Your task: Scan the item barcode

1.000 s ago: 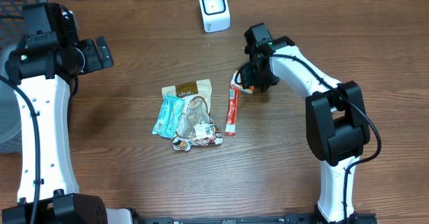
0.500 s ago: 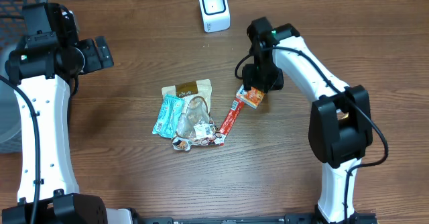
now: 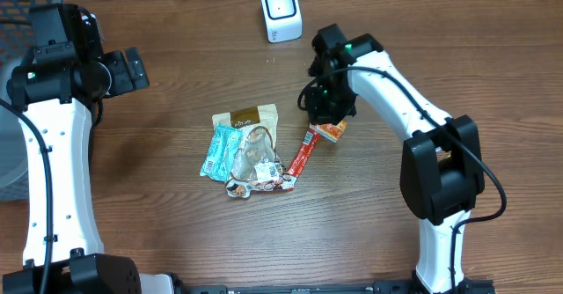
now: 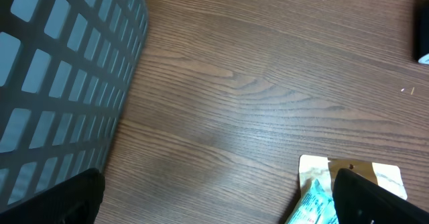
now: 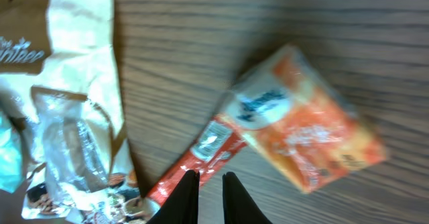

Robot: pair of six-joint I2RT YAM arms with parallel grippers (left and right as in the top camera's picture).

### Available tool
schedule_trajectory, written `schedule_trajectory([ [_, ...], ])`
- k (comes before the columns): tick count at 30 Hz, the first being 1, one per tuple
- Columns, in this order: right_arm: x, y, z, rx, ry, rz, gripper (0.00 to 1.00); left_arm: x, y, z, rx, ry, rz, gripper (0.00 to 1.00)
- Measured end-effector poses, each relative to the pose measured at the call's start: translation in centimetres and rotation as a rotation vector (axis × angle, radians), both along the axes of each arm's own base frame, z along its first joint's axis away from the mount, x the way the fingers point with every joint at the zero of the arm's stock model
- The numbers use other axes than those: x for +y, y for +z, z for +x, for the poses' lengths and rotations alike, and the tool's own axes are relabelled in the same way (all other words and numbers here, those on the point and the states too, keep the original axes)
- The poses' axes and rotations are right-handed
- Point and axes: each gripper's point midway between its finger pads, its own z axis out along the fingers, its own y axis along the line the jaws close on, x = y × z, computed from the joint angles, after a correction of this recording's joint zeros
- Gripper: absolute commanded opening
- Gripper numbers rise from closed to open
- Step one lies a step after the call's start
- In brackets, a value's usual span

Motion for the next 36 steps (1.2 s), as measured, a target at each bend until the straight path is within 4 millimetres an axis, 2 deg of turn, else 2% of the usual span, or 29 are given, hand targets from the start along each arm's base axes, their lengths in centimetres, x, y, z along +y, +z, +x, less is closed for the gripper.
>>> schedule_trajectory([
  [3, 1.0, -0.5, -0.4, -0.004, 0.023, 0.013, 0.14, 0.0, 0.0, 0.0, 0.0, 0.0, 0.0, 1.0],
  [8, 1.2, -2.0, -1.3, 0.013, 0.029, 0.011, 0.14, 0.0, 0.0, 0.0, 0.0, 0.0, 0.0, 1.0],
  [14, 1.0, -3.5, -0.3, -0.043, 0.021, -0.003, 0.17, 0.0, 0.0, 0.0, 0.0, 0.0, 0.0, 1.0],
  [17, 1.1, -3.5, 0.9, -0.096, 0.016, -0.009, 0.22, 0.0, 0.0, 0.0, 0.0, 0.0, 0.0, 1.0],
  [24, -0.7, -3.8, 2.7, -0.178, -0.028, -0.12, 0.22, 0.0, 0.0, 0.0, 0.0, 0.0, 0.0, 1.0],
  [29, -0.8, -3.6, 4.3, -0.246, -0.051, -0.135, 0.24, 0.0, 0.0, 0.0, 0.0, 0.0, 0.0, 1.0],
  [33, -1.0, -3.1, 3.7, -0.213, -0.051, -0.139, 0.26, 0.0, 0.0, 0.0, 0.0, 0.0, 0.0, 1.0],
  [36, -1.0, -1.7, 3.6, -0.194, -0.051, -0.139, 0.26, 0.0, 0.0, 0.0, 0.0, 0.0, 0.0, 1.0],
])
